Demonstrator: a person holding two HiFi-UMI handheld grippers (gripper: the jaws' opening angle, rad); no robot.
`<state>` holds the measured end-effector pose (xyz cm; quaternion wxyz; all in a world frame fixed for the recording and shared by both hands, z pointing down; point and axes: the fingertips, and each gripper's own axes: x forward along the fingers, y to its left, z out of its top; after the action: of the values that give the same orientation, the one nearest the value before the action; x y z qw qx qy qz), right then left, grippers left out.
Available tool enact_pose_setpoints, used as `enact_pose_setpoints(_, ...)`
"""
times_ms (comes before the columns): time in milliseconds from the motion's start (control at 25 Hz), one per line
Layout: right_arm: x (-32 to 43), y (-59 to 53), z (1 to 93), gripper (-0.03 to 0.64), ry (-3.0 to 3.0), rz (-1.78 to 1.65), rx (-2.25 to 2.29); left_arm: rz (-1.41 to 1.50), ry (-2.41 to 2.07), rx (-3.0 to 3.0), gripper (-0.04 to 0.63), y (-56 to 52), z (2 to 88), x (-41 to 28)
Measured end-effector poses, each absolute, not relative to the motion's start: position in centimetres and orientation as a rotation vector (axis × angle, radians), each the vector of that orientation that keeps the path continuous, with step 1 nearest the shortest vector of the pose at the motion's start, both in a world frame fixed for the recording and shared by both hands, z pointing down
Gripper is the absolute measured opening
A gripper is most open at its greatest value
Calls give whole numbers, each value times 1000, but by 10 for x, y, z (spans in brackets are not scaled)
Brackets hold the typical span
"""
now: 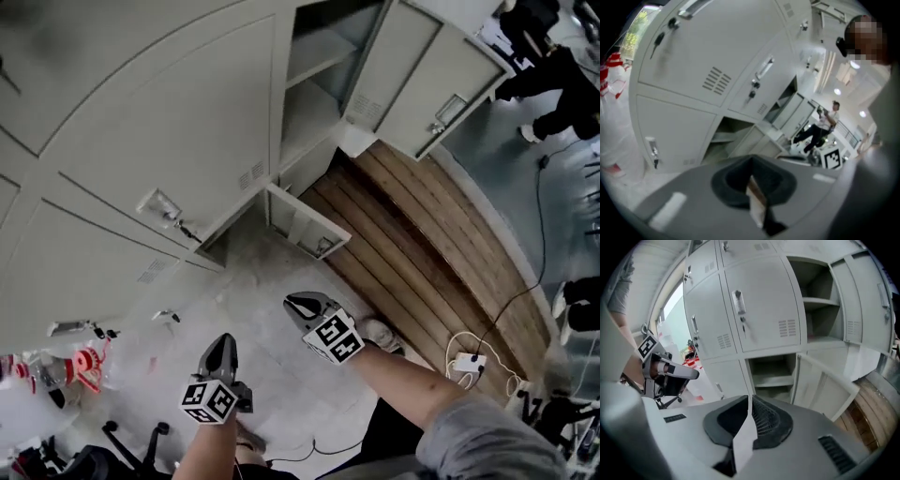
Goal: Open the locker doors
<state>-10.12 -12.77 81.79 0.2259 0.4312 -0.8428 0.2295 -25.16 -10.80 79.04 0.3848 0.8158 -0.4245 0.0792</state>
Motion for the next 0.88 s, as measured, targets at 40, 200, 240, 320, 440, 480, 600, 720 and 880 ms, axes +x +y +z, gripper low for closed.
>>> enact_pose_setpoints(40,-96,-127,793,29,-2353,622,1187,200,-1070,2079,3,-102,770,-245)
enact_pose_setpoints(200,-64,-122,719,28,-2404,685,1212,190,-1032,2079,3,-92,696,-209)
enact_pose_setpoints(240,-58,-128,706,28,-2421,693,1226,189,-1031,2102,3,-100,678,-201)
enact_pose_setpoints(320,-44,-138,678,26,-2457,694,1246,186,-1038,2150,3,-115,641,-182)
enact_pose_setpoints(440,-4,-137,625,20,-2506,753,1229,201,-1061,2178,3,-121,586,-143)
enact_pose_setpoints(480,13,-141,605,18,-2521,769,1216,210,-1078,2189,3,-126,566,-130)
enact_pose_setpoints(600,58,-158,544,12,-2549,748,1147,217,-1177,2203,3,-149,504,-94)
enact_pose_setpoints(720,93,-166,487,9,-2586,650,1007,129,-1318,2167,3,-162,448,-62)
enact_pose_setpoints(880,116,-173,411,8,-2670,579,895,-13,-1419,2176,3,-161,369,-30)
